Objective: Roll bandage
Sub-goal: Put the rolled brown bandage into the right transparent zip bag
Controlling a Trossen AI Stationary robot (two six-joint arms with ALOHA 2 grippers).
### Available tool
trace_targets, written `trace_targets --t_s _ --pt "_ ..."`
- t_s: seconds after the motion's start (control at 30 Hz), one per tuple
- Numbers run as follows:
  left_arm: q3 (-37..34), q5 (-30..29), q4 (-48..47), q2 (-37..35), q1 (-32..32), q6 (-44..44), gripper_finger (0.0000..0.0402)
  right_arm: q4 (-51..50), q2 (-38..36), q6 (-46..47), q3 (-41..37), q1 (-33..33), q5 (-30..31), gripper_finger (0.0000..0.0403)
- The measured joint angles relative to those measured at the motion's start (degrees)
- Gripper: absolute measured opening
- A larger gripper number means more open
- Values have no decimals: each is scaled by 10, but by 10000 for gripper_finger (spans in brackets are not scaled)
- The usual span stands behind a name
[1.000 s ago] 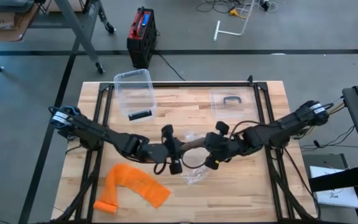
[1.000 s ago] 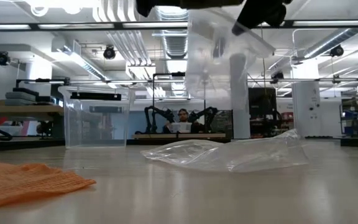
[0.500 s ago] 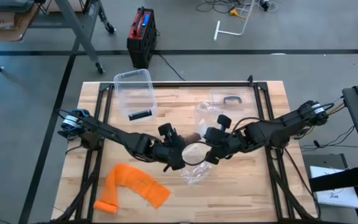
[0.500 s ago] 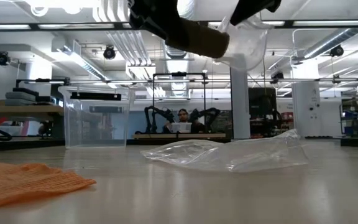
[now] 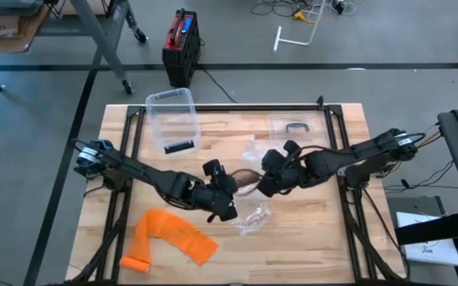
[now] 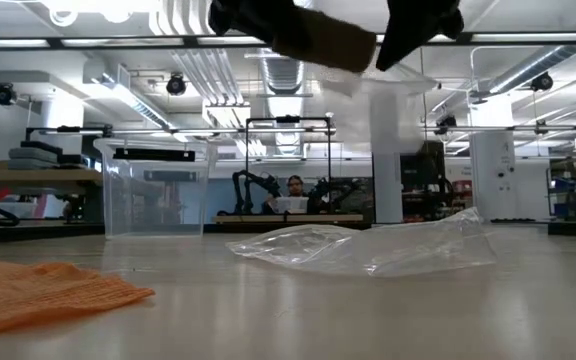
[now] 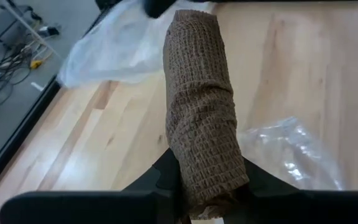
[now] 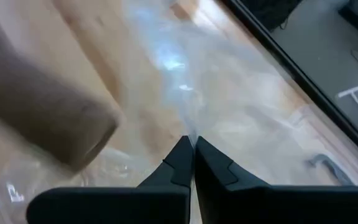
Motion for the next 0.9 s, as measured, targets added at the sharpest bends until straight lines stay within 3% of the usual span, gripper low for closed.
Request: trace_targets --t_s 0.3,0.57,0.9 --pt "-6 -8 9 3 10 -18 55 49 0 -9 -1 -9 -35 0" --pt "-7 -18 2 3 27 -97 56 58 0 -27 -2 -5 -50 0" --pt "-19 25 -3 3 46 -149 57 101 0 -71 -6 4 -82 0"
